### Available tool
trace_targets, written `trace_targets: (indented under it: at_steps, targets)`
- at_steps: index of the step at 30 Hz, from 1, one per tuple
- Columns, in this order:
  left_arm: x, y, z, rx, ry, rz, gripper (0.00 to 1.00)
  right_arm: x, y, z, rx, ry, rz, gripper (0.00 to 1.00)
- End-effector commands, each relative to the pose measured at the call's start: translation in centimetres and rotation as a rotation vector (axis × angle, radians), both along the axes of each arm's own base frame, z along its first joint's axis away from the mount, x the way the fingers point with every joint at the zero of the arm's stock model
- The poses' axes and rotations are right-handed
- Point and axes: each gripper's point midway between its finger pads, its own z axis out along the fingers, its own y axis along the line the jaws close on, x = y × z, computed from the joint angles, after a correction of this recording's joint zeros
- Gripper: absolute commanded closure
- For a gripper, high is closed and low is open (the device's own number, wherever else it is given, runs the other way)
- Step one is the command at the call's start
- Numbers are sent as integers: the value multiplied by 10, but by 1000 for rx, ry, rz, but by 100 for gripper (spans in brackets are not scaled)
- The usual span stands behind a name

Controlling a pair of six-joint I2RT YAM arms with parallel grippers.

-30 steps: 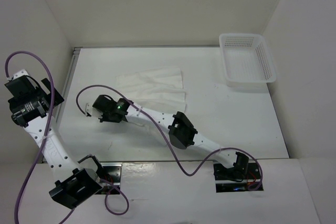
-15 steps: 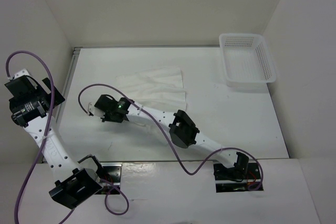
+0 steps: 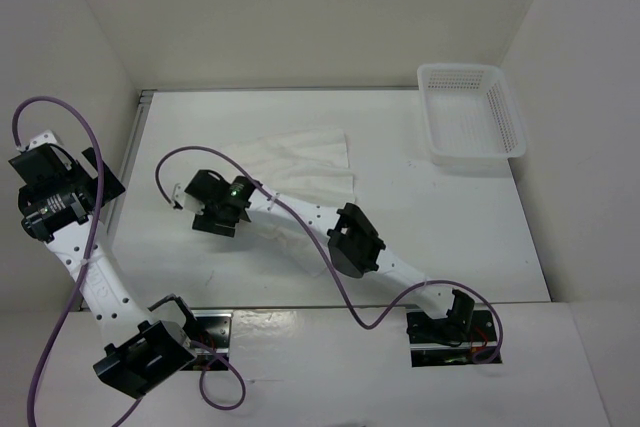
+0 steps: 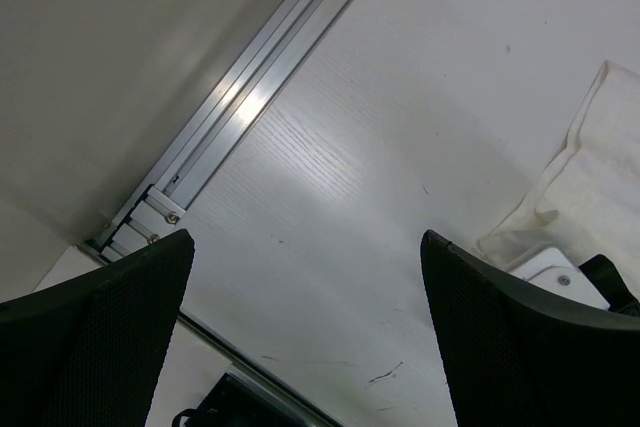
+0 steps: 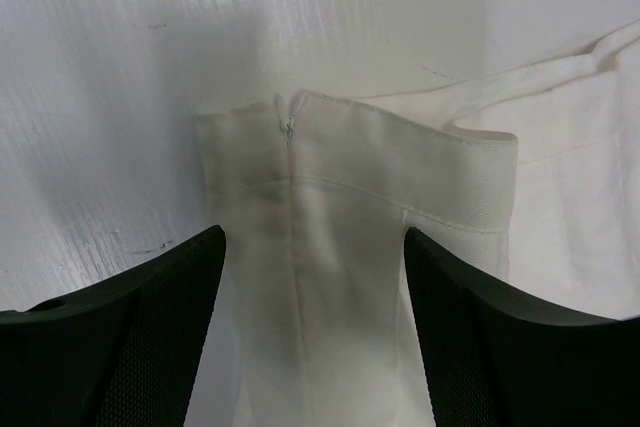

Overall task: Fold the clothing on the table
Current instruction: Flatten the skirt out

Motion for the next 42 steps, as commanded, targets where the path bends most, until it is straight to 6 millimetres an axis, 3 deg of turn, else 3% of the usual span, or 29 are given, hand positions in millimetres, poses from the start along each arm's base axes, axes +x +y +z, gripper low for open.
trace_targets:
  at_steps: [1, 8, 12, 21, 31, 42]
  targets:
    - [3, 2, 9, 28, -29, -17, 0, -4, 3, 30, 55, 0, 0, 23]
    - [3, 0, 11, 30, -39, -25, 0, -24, 11, 3, 18, 35, 40, 22]
    - [2, 0, 11, 36, -35, -30, 0, -24, 10, -14, -5, 44, 39, 22]
    - [4, -1, 9, 25, -32, -37, 0, -23, 12, -18, -5, 44, 39, 22]
    - [4, -1, 9, 25, -32, -37, 0, -22, 18, -8, 21, 34, 54, 22]
    - [6, -3, 9, 17, -39, -52, 0, -8, 4, -24, 22, 142, 46, 23]
